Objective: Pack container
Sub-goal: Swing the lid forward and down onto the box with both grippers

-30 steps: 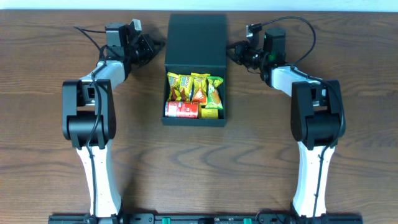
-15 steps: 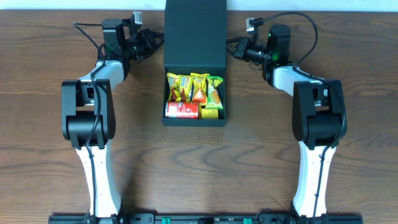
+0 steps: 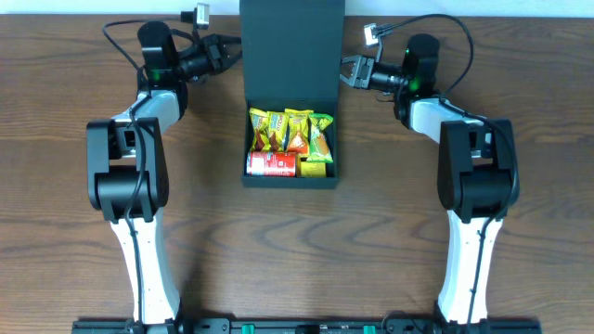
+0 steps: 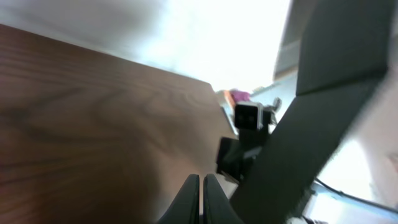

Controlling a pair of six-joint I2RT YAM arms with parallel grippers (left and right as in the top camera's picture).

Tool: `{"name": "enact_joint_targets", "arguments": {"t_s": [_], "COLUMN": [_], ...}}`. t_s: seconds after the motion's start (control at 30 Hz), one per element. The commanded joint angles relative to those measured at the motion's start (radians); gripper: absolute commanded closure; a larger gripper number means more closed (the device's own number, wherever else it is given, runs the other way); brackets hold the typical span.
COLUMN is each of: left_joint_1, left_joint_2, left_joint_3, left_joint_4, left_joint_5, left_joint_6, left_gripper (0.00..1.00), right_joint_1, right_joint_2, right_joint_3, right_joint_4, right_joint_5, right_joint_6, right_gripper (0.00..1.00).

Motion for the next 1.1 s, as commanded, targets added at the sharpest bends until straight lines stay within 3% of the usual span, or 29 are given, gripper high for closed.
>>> {"name": "enact_joint_targets", "arguments": {"t_s": [0.0,0.3,0.87,0.97,1.07], "left_joint_1": [0.002,0.002,0.002,0.005,0.015], "left_joint_2": [0.002,0.002,0.002,0.002,0.002], "left_joint_3": [0.016,0.016,0.016,0.016,0.016], "left_joint_4": [0.051,0.102,0.103,0.102,0.088], "left_joint_5": [0.147,0.329,0.330,0.265,0.106], "left_joint_6": [-0.062,-0.080,-0.094,-0.090,-0.091], "left_gripper": [0.94,0.94,0.94,0.94,0.94], "right_joint_1": [-0.007,-0.006,-0.011,-0.017,-0.027], "right_joint_2": [0.005,0.005,0.005,0.005,0.005], "right_joint_3": [0.018,0.018,0.018,0.018,0.018], "right_joint_4": [0.042,0.138,0.144,0.143,0.091], "right_joint_5": [-0.121,-0.262,-0.314,-0.232,-0.051], "right_joint_6": [0.035,0.084,0.083,0.084,0.115], "right_gripper": [0.98,0.98,0.98,0.98,0.98]}}
